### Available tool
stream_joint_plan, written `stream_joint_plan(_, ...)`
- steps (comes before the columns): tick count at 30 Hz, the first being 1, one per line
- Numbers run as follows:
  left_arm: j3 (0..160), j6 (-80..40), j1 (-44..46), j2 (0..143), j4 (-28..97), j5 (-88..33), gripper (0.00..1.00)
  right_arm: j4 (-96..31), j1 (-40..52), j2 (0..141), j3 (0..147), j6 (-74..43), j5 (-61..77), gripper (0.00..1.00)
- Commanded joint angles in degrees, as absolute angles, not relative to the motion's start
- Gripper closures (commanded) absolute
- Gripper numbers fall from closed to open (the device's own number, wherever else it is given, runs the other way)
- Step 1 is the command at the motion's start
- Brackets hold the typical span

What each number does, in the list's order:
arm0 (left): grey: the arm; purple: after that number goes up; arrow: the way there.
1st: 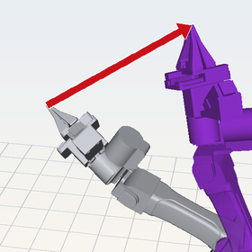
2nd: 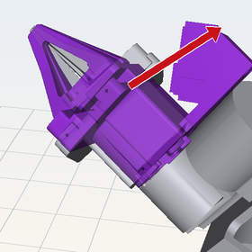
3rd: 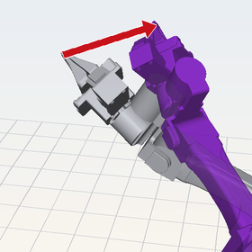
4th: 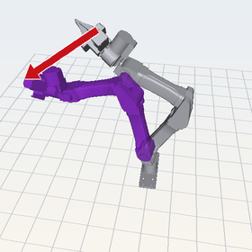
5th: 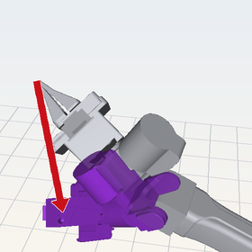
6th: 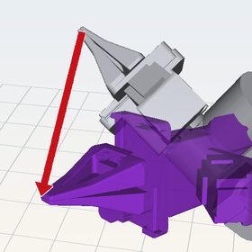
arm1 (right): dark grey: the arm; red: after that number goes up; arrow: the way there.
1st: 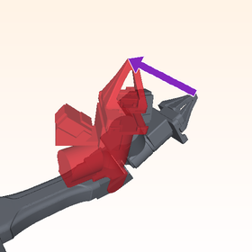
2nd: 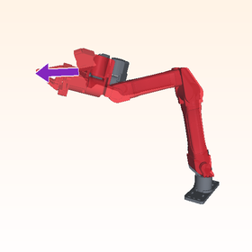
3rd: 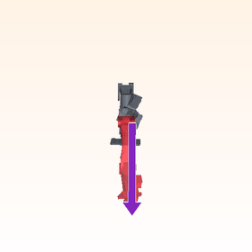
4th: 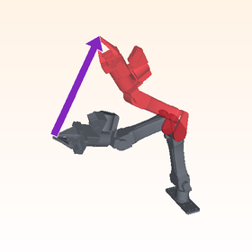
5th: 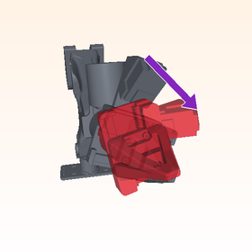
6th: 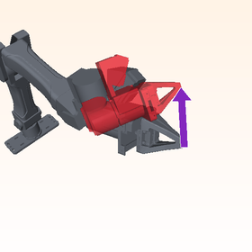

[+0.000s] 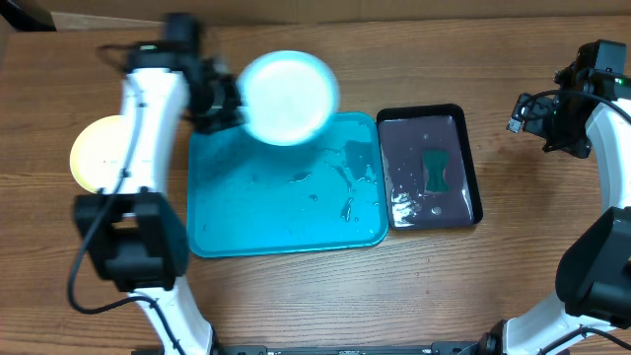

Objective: Clean dirty plates on tray and stack at the side
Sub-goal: 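Carry the plate left and set it on the plate stack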

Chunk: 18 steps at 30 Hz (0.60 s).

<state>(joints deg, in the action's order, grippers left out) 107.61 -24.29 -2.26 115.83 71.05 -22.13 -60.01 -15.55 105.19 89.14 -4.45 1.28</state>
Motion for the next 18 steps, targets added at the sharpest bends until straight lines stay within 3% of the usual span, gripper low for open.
stream_joint_plan(1, 107.4, -22.5, -11.0, 114.1, 73.3, -23.0, 0.96, -59.7, -15.5, 104.9, 89.6, -4.7, 1.4, 0.00)
stream_joint_plan(10, 107.2, -24.6, -30.6, 114.1, 75.8, -6.0, 0.96, -59.7, -15.5, 104.9, 89.6, -4.8, 1.4, 0.00)
stream_joint_plan(18, 106.5, -28.2, -38.5, 114.1, 71.9, -1.1, 0.96, -59.7, -15.5, 104.9, 89.6, -4.8, 1.4, 0.00)
